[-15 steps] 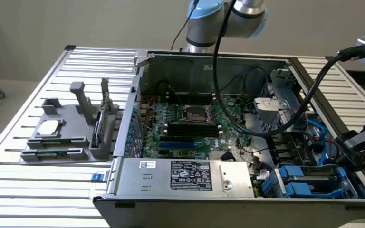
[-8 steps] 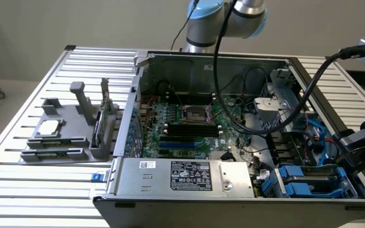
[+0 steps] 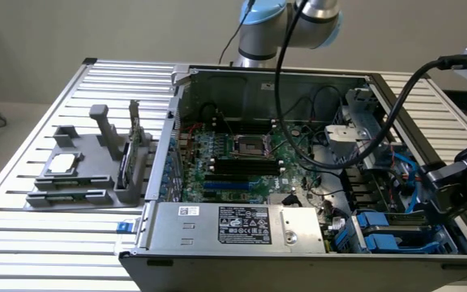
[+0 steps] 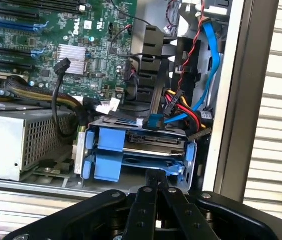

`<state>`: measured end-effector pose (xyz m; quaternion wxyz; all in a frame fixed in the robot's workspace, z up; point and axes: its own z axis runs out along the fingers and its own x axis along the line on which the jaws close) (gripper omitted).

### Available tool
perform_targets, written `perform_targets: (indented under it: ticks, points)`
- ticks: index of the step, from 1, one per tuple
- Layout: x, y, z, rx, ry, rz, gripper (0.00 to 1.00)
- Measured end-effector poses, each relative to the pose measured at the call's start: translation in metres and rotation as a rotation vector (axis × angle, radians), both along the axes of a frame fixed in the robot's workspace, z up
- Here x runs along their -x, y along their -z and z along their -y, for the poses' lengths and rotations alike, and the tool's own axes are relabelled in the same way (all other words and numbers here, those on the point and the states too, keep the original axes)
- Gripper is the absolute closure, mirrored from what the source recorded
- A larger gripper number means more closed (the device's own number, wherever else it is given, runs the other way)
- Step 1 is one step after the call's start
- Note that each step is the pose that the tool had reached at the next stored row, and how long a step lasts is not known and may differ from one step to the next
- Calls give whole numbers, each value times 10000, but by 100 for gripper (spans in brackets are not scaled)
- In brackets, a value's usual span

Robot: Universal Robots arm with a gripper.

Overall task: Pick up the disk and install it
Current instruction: 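Insert the first disk wire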

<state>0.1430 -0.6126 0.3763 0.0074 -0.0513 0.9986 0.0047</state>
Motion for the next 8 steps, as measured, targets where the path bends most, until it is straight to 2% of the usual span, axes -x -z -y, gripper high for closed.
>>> perform_targets:
  ticks: [2, 3, 5, 8]
  points:
    - [0, 1, 0, 0, 185, -220, 89]
    - [0, 1, -1, -1, 301, -305, 89]
    - [0, 2, 0, -4, 539, -412, 89]
    - [1, 2, 0, -9, 956, -486, 89]
